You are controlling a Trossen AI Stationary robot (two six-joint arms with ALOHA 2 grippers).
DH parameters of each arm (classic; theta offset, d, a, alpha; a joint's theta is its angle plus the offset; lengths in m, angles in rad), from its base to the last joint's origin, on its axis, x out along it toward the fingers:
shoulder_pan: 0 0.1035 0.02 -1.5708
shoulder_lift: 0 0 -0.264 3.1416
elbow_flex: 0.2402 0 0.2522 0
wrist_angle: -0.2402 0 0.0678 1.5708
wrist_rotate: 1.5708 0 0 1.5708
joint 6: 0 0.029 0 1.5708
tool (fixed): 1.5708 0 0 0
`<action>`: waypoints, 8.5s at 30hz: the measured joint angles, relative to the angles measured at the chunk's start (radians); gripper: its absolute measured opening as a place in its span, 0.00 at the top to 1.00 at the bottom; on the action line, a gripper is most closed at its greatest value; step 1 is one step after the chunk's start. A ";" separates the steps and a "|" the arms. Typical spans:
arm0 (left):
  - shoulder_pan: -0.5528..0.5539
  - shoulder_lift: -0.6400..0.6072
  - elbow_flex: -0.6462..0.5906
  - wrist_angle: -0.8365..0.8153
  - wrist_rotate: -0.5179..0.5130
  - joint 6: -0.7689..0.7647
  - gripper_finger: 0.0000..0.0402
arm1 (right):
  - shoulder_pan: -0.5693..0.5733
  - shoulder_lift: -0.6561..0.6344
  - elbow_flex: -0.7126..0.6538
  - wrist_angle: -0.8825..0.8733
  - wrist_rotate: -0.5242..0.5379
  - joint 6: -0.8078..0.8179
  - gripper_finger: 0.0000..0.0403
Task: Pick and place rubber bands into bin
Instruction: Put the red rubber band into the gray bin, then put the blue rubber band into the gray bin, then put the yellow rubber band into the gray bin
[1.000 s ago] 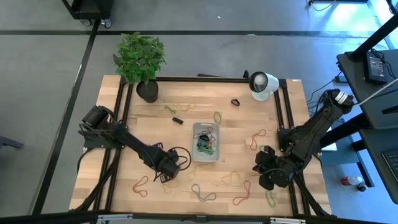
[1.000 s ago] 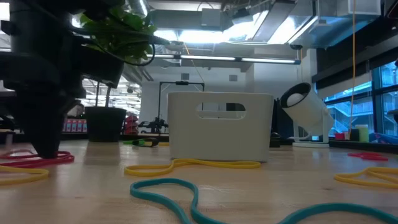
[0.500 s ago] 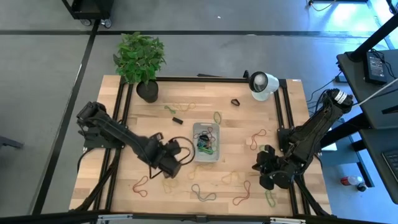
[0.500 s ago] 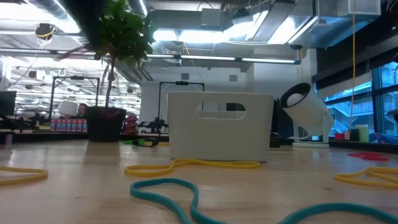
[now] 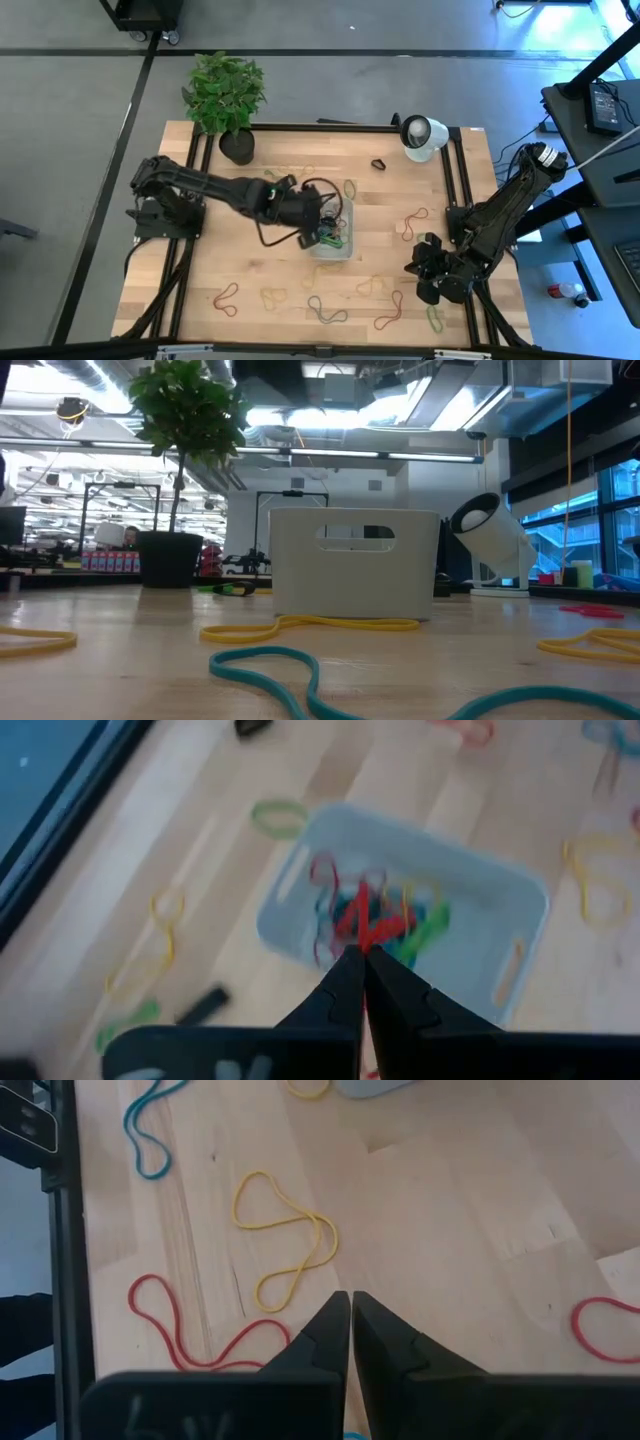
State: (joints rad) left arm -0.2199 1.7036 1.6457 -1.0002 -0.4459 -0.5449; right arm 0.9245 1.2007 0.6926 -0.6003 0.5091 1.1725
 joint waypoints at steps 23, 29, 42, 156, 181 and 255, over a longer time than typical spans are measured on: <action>0.092 0.351 0.000 0.247 0.265 0.166 0.99 | 0.000 0.008 0.001 0.026 0.015 0.001 0.95; 0.096 0.410 -0.001 0.248 0.302 0.177 0.95 | 0.000 0.008 0.001 0.039 0.016 0.001 0.95; 0.113 0.399 0.097 0.179 0.333 0.141 0.69 | 0.000 0.008 0.001 0.048 0.016 0.001 0.95; 0.189 -1.394 -1.361 0.743 0.530 0.321 1.00 | -0.183 0.571 0.824 -0.851 -0.212 0.835 1.00; 0.189 -1.394 -1.361 0.743 0.530 0.321 0.99 | -0.728 0.570 0.785 -0.197 0.018 -0.177 1.00; -0.318 -0.063 -0.553 0.341 0.388 -0.119 0.84 | -0.222 -0.276 -0.217 0.087 -0.076 -0.057 0.99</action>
State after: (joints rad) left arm -0.5382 1.6410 1.0927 -0.6590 -0.0584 -0.6643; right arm 0.7026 0.9249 0.4755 -0.5134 0.4333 1.1156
